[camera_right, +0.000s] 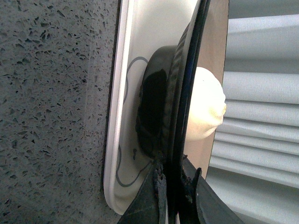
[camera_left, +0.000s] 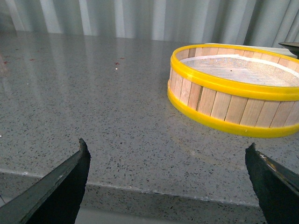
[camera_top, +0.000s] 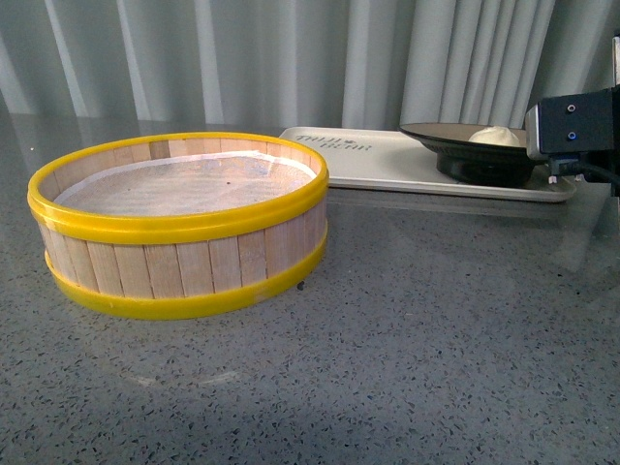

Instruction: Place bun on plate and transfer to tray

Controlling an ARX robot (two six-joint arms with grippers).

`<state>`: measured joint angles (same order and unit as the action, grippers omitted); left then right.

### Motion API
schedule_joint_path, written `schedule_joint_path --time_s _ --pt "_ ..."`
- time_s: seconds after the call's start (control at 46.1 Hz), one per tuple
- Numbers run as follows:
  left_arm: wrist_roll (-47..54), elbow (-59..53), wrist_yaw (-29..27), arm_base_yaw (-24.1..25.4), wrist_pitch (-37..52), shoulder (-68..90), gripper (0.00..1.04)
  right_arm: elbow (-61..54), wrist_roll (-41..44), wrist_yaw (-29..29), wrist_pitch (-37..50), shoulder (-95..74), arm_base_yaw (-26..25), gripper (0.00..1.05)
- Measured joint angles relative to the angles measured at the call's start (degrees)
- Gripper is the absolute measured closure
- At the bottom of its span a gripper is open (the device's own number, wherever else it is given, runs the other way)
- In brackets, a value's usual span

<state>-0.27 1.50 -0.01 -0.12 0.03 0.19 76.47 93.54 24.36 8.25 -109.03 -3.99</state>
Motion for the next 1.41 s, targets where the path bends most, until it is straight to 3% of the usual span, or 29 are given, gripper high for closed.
schedule_joint_path --time_s 0.108,0.412,0.542,0.628,0.802,0.932,1.084,1.105,1.149,1.192,1.3,1.409 --pt "0.02 0.0 0.0 0.0 0.0 0.0 0.07 -0.02 0.59 -0.02 -0.02 0.0 0.02 0.99" --pt "0.0 0.0 0.0 0.0 0.0 0.0 0.07 -0.33 -0.96 0.26 0.74 0.22 0.61 0.45" --pt "0.0 0.0 0.0 0.0 0.0 0.0 0.07 -3.3 -7.21 1.22 1.68 2.4 1.29 0.19" --pt "0.0 0.0 0.0 0.0 0.0 0.0 0.07 -5.51 -11.17 2.08 2.58 5.03 1.53 0.07" --pt "0.0 0.0 0.0 0.0 0.0 0.0 0.07 -12.24 -23.19 3.5 10.27 13.42 1.73 0.09" --pt "0.02 0.0 0.0 0.0 0.0 0.0 0.07 -18.91 -36.81 -2.29 22.38 20.39 1.01 0.09" --pt "0.0 0.0 0.0 0.0 0.0 0.0 0.07 -19.82 -42.27 -3.15 22.97 20.9 0.57 0.09" --pt "0.02 0.0 0.0 0.0 0.0 0.0 0.07 -20.31 -44.94 -5.4 23.34 20.94 1.27 0.11" --pt "0.02 0.0 0.0 0.0 0.0 0.0 0.07 -23.26 -55.82 -16.46 25.53 22.23 2.8 0.21" --pt "0.0 0.0 0.0 0.0 0.0 0.0 0.07 -27.19 -66.1 -21.84 27.67 24.22 3.61 0.3" --pt "0.02 0.0 0.0 0.0 0.0 0.0 0.07 -36.46 -83.1 -24.04 31.89 29.42 4.0 0.5" --pt "0.0 0.0 0.0 0.0 0.0 0.0 0.07 -44.61 -89.99 -24.37 35.06 34.01 3.93 0.73"
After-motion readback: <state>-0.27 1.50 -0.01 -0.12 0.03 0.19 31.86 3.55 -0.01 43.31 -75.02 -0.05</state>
